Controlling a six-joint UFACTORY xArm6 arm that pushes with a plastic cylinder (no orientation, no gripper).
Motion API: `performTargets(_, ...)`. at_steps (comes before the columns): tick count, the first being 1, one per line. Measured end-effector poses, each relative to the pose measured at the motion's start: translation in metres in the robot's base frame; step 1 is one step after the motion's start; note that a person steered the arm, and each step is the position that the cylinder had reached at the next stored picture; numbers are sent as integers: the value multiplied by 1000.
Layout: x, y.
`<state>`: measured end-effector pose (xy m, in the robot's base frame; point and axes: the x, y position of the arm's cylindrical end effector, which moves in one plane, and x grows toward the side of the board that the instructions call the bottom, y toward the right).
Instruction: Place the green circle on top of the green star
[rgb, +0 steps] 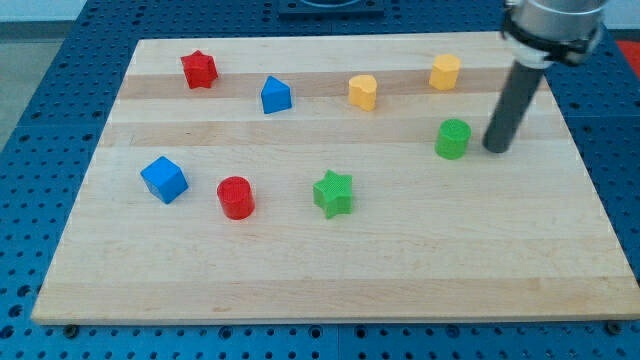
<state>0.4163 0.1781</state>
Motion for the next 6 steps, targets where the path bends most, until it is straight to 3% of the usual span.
performTargets(1,0,-36)
performTargets(3,-40,-7)
performTargets(6,18,-117)
